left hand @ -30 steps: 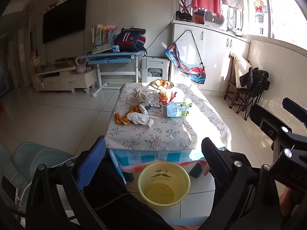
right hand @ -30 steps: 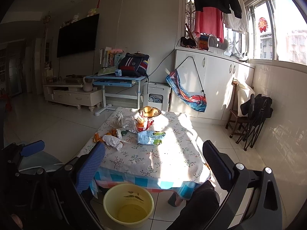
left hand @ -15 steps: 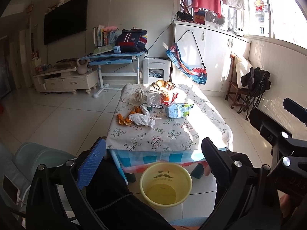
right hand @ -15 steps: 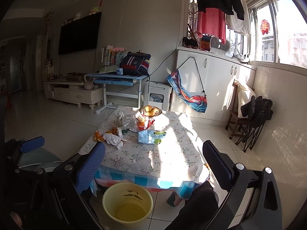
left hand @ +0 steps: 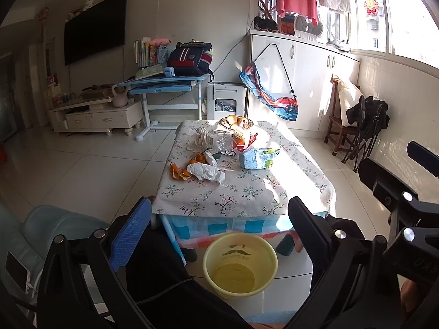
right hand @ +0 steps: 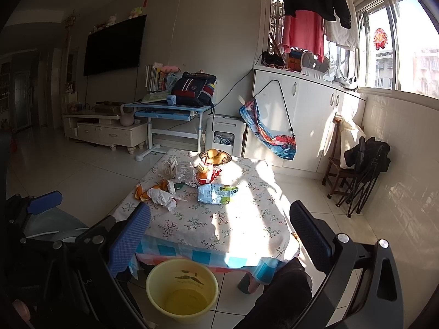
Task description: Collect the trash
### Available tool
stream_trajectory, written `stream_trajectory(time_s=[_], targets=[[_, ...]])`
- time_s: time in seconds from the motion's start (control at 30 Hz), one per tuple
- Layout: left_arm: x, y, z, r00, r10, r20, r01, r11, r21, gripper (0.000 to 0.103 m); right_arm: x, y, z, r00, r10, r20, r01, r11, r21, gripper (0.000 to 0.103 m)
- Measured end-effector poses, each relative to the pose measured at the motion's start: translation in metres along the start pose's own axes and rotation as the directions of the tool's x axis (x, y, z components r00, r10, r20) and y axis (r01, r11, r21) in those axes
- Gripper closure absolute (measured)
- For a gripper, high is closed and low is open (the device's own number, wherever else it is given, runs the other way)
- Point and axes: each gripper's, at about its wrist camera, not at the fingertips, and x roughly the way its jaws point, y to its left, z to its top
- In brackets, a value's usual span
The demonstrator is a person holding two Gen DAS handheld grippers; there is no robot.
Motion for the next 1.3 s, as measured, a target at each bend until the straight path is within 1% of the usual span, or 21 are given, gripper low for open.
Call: stream_trajectory(time_s=[0.13,0.63,1.03,1.3], targets=[[0.0,0.001,0.001,1.0,0.001,0.001,-0.001,1.0,-0.001,0.007,-0.002,0.0,-0.001,1.0,-0.023,0.007,0.023,1.0,0.009,0.006],[0.002,0.002,0.001,1.0,0.018,-0.003,-0.018,1.0,0.01,0.007,0.001,0.001,-0.001,1.0,-0.004,-0.01,0.004,1.0,0.012,0.006],[0.006,0.003,0.0,0.999,0.03,-0.012,-0.03,1.0,0.008,0.007,0.004,-0.003,-0.004,0.999,0.039,-0.013,-0.039,0.998,0.041,0.006],[0.01,0.014,0.004,0.998,0.064,-0.008,-0.065,0.997,-0.029,0.007,0.012,-0.002,-0.005,0.995,0.102,0.024,-0.103,0.994,0.04,0.006]])
